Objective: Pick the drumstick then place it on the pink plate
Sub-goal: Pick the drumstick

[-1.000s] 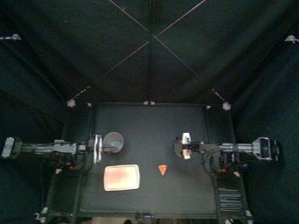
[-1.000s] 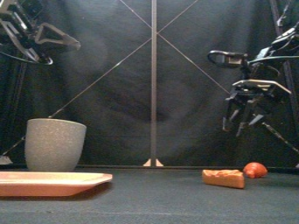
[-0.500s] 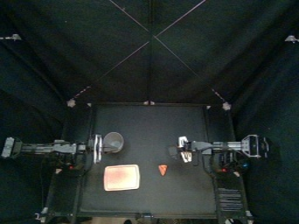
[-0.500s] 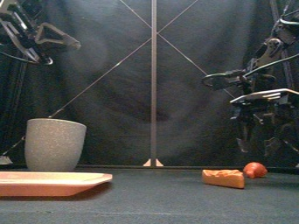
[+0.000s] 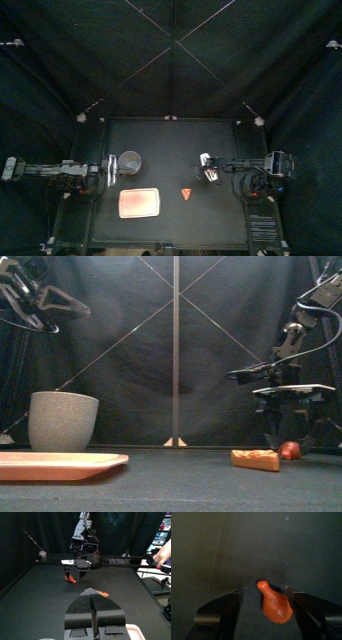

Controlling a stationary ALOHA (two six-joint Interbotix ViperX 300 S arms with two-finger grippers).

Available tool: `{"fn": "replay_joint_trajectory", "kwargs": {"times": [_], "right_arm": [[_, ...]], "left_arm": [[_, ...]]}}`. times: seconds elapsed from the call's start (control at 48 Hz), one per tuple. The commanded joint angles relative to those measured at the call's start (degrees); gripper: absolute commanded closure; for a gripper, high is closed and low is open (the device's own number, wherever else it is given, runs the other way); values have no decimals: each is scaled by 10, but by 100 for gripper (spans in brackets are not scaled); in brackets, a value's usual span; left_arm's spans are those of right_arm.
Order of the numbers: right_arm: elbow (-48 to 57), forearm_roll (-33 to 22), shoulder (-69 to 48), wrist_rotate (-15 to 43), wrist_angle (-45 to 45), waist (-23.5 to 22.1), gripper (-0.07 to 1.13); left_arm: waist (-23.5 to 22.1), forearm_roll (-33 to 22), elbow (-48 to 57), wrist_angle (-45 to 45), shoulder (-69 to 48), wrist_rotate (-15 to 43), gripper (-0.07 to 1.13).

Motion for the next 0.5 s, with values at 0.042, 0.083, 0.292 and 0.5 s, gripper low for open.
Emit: {"fn": "replay_joint_trajectory", "kwargs": {"times": [0.042, 0.083, 0.292, 0.5], "right_arm": [[-10, 3, -6, -2, -2, -8, 9], [-9, 5, -6, -2, -3, -11, 10], [-7, 0, 1, -2, -3, -18, 30], [-4, -2, 22, -2, -12, -18, 45]], "left_arm": [[1, -1, -9, -6, 3, 1, 103], [1, -1, -9, -6, 3, 2, 103], [2, -1, -8, -11, 3, 2, 103], [1, -1, -8, -11, 3, 1, 103]]}}
